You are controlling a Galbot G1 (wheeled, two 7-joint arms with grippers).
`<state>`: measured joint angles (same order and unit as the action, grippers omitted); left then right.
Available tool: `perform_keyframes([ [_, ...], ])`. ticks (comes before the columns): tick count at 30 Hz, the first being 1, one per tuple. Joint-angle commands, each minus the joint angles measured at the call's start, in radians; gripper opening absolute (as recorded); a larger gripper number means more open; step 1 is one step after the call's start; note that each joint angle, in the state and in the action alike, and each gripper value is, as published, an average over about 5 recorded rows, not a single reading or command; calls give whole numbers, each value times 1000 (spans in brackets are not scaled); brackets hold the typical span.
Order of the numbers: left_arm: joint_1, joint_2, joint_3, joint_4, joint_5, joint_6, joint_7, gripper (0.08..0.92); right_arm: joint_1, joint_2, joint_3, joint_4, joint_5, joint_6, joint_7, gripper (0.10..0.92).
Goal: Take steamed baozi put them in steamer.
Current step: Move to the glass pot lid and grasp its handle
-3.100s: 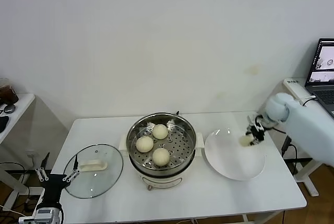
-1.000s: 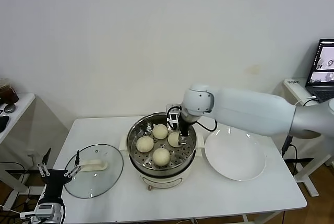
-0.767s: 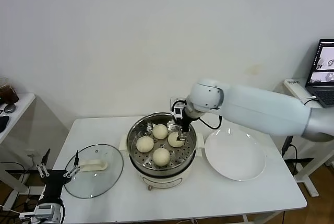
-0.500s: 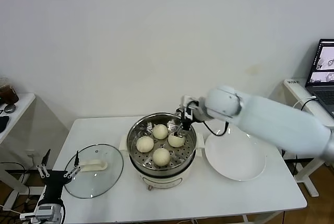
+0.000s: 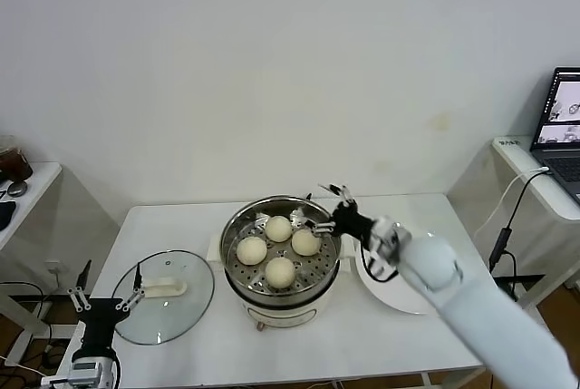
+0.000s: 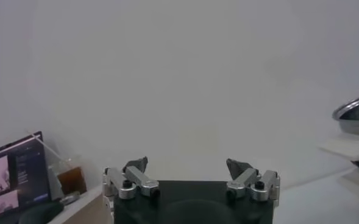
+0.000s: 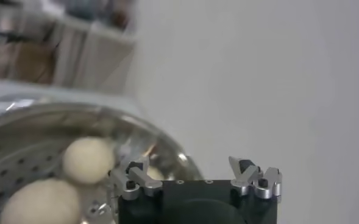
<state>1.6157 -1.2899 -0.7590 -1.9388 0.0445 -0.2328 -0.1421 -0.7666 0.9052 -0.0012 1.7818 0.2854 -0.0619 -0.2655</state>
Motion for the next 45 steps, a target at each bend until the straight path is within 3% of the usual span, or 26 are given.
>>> perform_keyframes([
  [1, 1, -9, 26, 0, 145, 27, -28, 823, -642, 395, 726, 88, -252, 431, -22, 823],
  [10, -4, 36, -54, 74, 696, 40, -23, 823, -800, 542, 886, 86, -183, 408, 19, 823],
  [20, 23, 111, -74, 208, 1207, -49, -155, 823, -869, 559, 905, 51, -133, 371, 22, 823],
  [29, -111, 127, 17, 357, 1341, -69, -115, 823, -862, 557, 874, 62, -132, 314, 0, 823],
  [45, -267, 152, 99, 456, 1364, -43, -76, 823, -872, 565, 825, 75, -144, 289, -4, 823],
])
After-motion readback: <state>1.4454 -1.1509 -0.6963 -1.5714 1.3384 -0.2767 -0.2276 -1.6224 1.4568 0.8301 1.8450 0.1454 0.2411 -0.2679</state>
